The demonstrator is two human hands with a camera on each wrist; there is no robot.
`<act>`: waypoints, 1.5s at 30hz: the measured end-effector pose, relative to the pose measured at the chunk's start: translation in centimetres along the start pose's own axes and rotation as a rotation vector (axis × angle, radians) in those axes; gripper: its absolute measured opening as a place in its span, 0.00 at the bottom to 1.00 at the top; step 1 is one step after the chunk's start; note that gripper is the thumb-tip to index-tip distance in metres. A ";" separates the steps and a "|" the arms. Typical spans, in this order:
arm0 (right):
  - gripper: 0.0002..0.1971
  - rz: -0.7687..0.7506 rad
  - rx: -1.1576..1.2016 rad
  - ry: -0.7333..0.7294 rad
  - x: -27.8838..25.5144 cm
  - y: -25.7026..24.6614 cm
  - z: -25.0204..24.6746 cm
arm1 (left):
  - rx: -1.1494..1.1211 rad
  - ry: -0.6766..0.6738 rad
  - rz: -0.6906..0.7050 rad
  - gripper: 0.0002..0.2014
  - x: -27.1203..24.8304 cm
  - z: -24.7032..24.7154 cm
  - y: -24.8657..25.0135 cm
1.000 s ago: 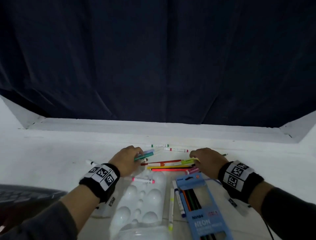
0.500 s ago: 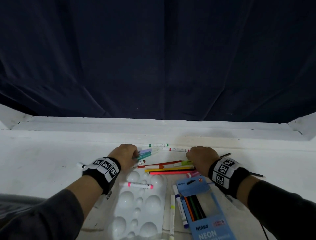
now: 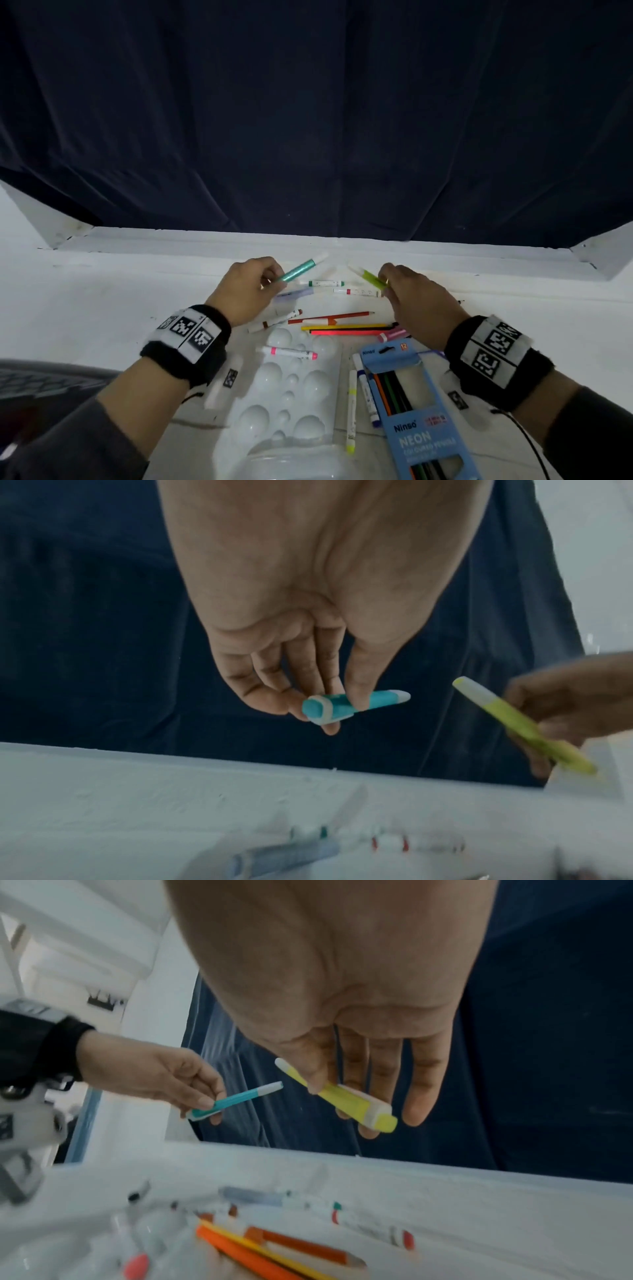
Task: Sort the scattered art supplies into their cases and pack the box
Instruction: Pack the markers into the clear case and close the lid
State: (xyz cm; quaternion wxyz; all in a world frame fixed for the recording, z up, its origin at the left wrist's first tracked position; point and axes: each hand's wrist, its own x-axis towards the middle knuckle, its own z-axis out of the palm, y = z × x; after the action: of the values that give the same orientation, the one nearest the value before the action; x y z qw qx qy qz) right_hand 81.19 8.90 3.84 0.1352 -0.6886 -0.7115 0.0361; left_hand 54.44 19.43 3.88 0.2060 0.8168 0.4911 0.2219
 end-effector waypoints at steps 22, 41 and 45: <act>0.14 -0.027 0.755 -0.131 -18.1 -7.6 3.5 | -0.521 -0.108 -0.095 0.13 -27.5 -1.4 0.2; 0.09 -0.239 0.555 -0.024 -19.0 -10.7 6.0 | 0.100 -0.207 0.244 0.21 -27.5 3.5 0.0; 0.07 -0.246 0.527 -0.041 -18.9 -10.7 5.9 | 0.125 -0.125 0.264 0.13 -27.4 3.3 0.0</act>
State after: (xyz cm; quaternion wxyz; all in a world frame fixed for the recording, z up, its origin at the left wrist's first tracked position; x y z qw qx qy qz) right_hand 69.64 -9.56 -2.03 0.2980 -0.5373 -0.7586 0.2169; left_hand 44.86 -5.47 -3.21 0.1541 0.8977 0.3786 0.1648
